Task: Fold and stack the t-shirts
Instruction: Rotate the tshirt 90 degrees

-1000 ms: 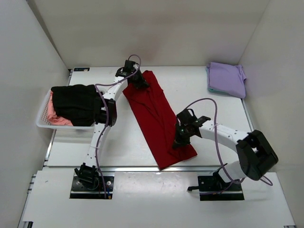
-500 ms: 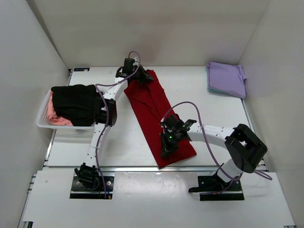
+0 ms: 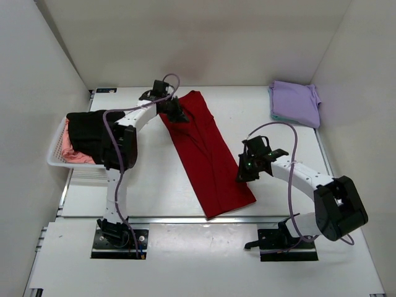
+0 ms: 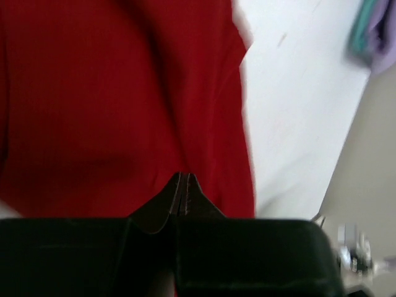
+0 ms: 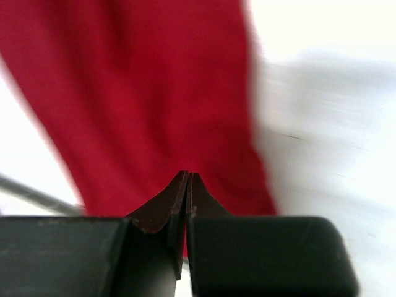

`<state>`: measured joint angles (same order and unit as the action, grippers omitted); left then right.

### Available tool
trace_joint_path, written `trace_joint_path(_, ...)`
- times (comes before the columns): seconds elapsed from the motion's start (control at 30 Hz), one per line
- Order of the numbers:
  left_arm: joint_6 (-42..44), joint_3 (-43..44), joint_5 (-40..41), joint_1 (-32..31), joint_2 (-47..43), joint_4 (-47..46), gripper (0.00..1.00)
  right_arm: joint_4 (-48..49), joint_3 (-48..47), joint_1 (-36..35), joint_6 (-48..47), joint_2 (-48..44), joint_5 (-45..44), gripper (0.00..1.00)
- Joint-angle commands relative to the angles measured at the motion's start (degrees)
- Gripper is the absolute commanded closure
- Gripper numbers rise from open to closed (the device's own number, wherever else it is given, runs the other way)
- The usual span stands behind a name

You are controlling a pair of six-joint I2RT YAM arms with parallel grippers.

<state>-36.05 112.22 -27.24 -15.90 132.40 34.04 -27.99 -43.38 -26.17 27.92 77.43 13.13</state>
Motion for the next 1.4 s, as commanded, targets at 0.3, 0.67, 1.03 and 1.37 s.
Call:
trace_joint_path(0.3, 3.5, 6.4, 8.6, -1.9, 9.8, 6.1, 0.99, 1.3, 9.2, -8.0, 6.3, 4.5, -2.5, 1.0)
trace_joint_path(0.67, 2.3, 34.2, 5.6, 0.1, 24.8, 18.6, 1.0, 4.0, 12.7, -11.5, 10.9, 5.1, 0.9, 1.0)
trace_joint_path(1.03, 10.8, -4.1, 2.5, 0.9, -10.9, 10.1, 0.64, -0.1, 2.2, -2.5, -6.6, -0.8, 0.9, 0.96)
trace_joint_path(1.37, 4.3, -47.9, -2.6, -2.3, -44.6, -0.4, 0.59, -4.6, 3.4, 0.5, -4.5, -8.1, -0.4, 0.73)
